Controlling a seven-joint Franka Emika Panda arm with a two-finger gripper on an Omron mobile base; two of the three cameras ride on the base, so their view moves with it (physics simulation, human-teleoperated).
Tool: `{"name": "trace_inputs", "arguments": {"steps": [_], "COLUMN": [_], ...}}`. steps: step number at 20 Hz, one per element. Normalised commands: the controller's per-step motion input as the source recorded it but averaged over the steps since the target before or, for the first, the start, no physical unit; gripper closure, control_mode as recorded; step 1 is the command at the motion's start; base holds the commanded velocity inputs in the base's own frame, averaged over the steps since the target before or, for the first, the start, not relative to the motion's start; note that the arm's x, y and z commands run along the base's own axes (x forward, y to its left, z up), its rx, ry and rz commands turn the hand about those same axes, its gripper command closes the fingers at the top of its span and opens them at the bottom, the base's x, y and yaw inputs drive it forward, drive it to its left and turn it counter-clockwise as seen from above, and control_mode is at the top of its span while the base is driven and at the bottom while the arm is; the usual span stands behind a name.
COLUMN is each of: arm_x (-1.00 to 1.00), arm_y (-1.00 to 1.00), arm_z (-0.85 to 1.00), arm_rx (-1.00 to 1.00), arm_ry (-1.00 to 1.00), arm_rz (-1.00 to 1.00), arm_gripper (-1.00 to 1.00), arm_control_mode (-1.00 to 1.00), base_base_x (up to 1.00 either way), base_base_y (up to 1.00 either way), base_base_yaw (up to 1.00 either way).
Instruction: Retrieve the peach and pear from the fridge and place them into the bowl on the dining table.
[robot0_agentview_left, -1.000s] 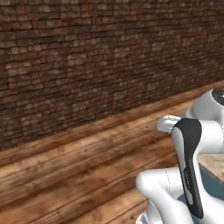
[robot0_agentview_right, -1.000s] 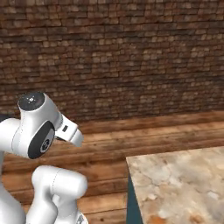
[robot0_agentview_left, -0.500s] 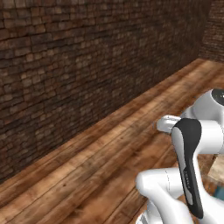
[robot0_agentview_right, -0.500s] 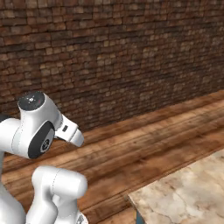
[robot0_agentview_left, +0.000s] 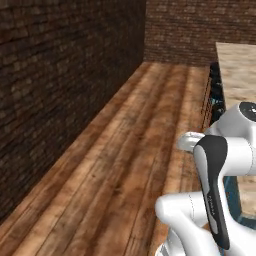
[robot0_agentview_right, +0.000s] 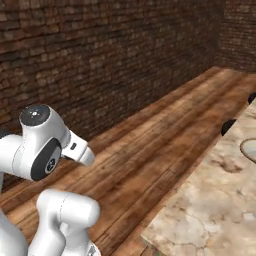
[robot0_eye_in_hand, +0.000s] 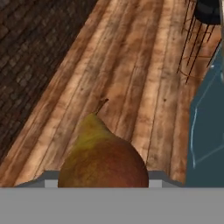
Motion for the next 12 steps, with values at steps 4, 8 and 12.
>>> {"name": "trace_inputs", "arguments": {"steps": [4,8,12], "arm_x": [0.0,0.0,0.0], "arm_y": [0.0,0.0,0.0], "arm_z": [0.0,0.0,0.0], "arm_rx": [0.0,0.0,0.0], "arm_ry": [0.0,0.0,0.0], "arm_rz": [0.0,0.0,0.0], "arm_gripper": [1.0,1.0,1.0], "arm_control_mode": [1.0,1.0,1.0], "base_base_x": [0.42,0.49,0.74], "base_base_y": [-0.09,-0.07,0.01], "base_base_yaw": [-0.78,-0.82,-0.77]}}
